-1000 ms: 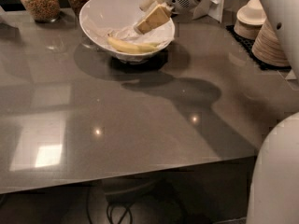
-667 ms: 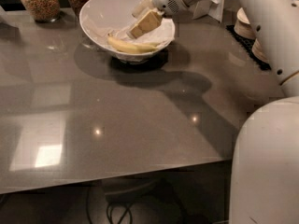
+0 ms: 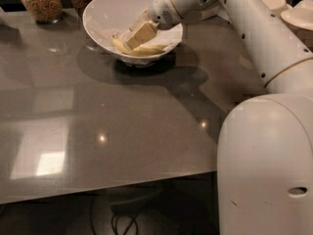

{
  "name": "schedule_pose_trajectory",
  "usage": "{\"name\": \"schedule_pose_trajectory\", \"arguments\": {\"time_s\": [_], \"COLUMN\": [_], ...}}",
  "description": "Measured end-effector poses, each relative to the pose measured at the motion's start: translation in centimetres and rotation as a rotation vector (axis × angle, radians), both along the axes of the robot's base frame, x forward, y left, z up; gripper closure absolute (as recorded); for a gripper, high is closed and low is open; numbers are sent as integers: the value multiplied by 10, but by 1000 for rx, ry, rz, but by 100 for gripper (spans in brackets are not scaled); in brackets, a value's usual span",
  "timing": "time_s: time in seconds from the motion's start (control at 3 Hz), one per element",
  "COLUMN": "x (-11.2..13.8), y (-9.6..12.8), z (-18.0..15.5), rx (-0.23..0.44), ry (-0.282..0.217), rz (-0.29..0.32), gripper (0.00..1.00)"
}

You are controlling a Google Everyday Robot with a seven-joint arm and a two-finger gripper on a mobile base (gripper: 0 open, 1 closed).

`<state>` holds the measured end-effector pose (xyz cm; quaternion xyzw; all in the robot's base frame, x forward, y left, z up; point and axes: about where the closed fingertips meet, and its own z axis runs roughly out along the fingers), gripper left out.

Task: Pick banana from white bowl

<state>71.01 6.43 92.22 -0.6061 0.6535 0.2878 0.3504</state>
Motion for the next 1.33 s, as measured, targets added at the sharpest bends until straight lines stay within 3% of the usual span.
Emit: {"name": "schedule_pose_trajectory", "arguments": {"time_s": [0.33,1.0,1.33], "x": [2,2,1], "y": [6,1,-5], "z": [-20,-44,-52], "rx": [-16,-51,-68], "ry": [68,135,152], "rz": [-9,-38,-53], "gripper": [41,45,64]}}
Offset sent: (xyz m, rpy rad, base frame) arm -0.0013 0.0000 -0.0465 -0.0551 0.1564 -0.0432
